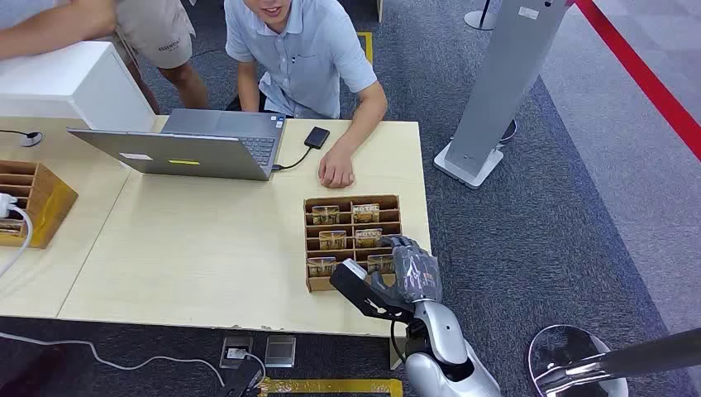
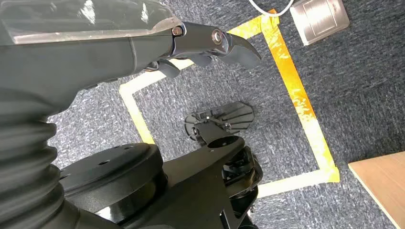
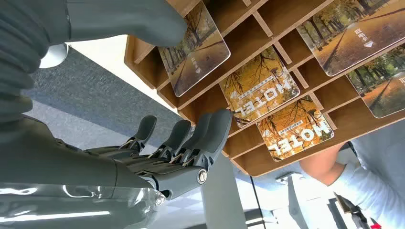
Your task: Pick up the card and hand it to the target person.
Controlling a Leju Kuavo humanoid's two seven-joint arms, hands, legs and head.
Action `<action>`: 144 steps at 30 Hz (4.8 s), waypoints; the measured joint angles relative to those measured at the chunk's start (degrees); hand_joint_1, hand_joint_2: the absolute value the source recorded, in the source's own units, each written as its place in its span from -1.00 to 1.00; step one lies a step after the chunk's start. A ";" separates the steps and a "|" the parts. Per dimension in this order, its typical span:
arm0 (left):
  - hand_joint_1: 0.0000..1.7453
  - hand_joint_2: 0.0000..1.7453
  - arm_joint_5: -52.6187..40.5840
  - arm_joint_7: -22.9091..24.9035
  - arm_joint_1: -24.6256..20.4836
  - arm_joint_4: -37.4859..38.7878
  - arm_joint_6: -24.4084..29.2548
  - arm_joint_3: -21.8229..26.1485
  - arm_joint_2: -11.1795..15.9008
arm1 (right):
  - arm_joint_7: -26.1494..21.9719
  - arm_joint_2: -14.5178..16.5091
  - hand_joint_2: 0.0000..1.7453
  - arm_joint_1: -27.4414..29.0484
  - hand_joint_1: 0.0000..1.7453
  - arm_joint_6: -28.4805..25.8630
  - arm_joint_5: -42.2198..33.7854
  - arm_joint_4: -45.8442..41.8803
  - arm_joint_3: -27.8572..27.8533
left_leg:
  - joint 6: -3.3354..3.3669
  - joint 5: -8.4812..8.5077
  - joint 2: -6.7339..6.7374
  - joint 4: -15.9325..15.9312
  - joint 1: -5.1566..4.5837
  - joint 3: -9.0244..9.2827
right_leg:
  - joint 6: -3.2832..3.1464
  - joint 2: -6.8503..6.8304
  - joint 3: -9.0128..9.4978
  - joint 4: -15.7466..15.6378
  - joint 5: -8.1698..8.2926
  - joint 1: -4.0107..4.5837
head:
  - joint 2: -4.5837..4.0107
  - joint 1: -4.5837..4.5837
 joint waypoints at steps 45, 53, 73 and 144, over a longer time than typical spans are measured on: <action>-1.00 1.00 0.43 0.00 0.19 0.00 -0.51 0.11 0.00 | -0.51 1.27 1.00 -0.46 0.14 0.63 -1.84 4.35 0.10 | 0.00 0.00 0.00 0.00 0.00 0.00 | 0.00 0.00 0.00 0.00 0.00 0.00 | 0.00 0.00; -1.00 1.00 0.43 0.02 0.19 0.00 -0.49 0.11 0.00 | -0.48 1.27 1.00 -0.43 0.18 0.62 -1.85 4.44 0.09 | 0.00 0.00 0.00 0.00 0.00 0.00 | 0.00 0.00 -0.01 0.00 0.00 0.00 | 0.00 0.00; -1.00 1.00 -0.27 0.30 0.15 0.00 0.02 0.11 0.00 | -0.57 1.27 1.00 -0.34 1.00 0.03 -1.51 4.42 0.09 | 0.00 0.00 0.00 0.00 0.00 0.01 | 0.00 0.00 0.00 0.00 0.00 0.00 | 0.00 0.00; -1.00 1.00 -2.38 0.79 -1.39 0.11 -8.85 0.92 -0.42 | -12.05 11.06 1.00 -41.98 -1.00 -0.34 -14.00 47.78 10.19 | 0.03 0.11 -0.04 0.01 0.00 -0.10 | 0.02 -0.03 -0.09 0.05 0.08 0.00 | 0.00 -0.02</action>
